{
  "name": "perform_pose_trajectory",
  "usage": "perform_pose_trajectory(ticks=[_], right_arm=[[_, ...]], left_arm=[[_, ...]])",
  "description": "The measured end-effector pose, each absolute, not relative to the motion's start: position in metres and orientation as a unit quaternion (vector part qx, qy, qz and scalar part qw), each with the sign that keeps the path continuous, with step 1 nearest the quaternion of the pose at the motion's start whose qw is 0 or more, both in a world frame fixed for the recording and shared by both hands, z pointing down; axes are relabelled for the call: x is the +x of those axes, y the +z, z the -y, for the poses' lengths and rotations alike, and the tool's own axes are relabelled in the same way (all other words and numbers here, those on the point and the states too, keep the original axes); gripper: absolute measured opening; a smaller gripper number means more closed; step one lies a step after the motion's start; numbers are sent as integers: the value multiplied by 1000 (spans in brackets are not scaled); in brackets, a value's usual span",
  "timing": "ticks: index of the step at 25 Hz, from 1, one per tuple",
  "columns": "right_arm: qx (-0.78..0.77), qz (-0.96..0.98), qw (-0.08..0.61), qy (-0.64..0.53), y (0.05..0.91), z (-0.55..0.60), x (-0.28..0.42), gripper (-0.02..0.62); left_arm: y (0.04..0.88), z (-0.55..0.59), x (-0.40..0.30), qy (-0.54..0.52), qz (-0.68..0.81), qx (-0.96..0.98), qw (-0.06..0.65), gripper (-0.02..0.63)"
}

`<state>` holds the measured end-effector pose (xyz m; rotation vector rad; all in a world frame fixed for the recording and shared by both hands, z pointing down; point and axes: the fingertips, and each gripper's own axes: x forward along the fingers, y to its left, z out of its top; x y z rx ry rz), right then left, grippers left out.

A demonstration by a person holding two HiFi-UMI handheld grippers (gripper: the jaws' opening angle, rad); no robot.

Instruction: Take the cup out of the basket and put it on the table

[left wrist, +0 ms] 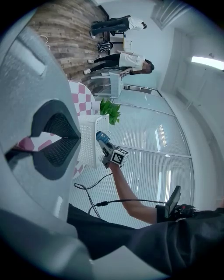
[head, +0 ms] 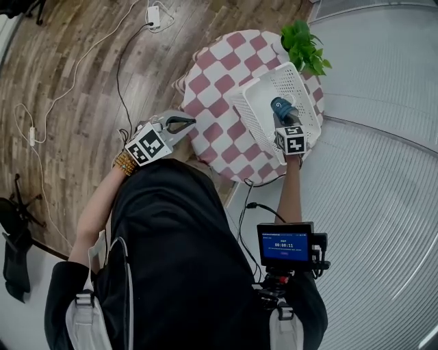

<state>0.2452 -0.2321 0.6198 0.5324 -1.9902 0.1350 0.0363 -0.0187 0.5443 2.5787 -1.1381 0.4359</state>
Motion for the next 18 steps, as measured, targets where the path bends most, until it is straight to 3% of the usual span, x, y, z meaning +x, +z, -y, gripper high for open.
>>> perform_pose_trajectory(ticks=[18], right_arm=[[309,881,354,51,512,205,224,37]], left_arm=[[540,20,52,148,357,913,129,5]])
